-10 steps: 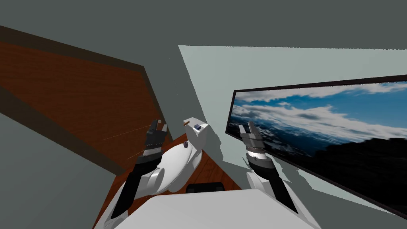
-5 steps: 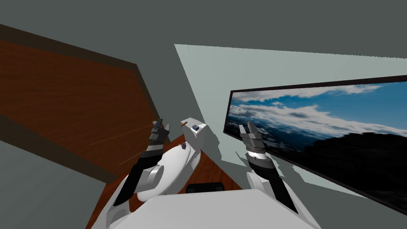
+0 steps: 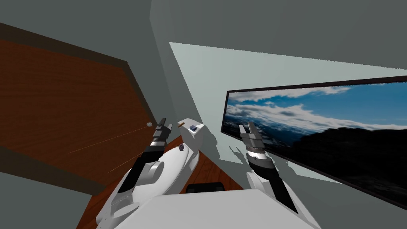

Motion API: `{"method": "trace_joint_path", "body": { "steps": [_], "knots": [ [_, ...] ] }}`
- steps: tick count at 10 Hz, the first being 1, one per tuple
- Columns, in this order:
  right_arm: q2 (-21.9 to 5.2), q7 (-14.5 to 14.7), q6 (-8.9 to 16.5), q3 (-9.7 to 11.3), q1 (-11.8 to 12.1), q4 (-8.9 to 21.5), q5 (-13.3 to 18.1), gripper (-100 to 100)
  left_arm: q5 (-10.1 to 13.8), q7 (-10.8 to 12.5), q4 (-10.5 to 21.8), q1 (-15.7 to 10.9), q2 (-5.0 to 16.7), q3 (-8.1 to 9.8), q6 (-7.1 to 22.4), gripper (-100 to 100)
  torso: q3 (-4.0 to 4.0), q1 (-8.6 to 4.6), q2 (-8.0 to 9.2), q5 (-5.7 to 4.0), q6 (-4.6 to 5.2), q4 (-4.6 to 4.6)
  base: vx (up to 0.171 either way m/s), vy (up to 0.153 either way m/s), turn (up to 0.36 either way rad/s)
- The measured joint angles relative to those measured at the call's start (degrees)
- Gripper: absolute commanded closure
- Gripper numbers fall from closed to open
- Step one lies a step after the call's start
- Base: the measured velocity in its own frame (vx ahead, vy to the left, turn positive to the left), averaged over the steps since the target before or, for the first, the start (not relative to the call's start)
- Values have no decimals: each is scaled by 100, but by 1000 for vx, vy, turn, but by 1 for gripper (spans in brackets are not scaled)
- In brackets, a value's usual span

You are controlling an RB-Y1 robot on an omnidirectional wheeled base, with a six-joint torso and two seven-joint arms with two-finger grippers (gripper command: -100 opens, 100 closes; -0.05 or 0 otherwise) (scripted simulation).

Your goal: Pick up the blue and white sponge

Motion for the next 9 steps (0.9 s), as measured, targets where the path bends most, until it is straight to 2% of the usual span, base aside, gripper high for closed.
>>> {"method": "trace_joint_path", "body": {
  "steps": [5,6,7,9],
  "knots": [
    [0,0,0,0,0,0,0,0,370,-33,123,-388,231,54,749,-100,0,-2,0,0,1,0,8,2,-107],
    [0,0,0,0,1,0,0,0,434,-37,137,-434,268,57,902,-100,0,-1,1,0,-3,0,4,4,24],
    [0,0,0,-1,1,0,0,0,441,-50,139,-464,257,46,1014,-100,1,-1,2,0,-5,0,8,-1,-172],
    [0,0,0,0,1,0,0,0,608,-71,174,-638,334,49,1336,-100,0,-1,1,0,-3,0,10,5,-142]
  ]
}}
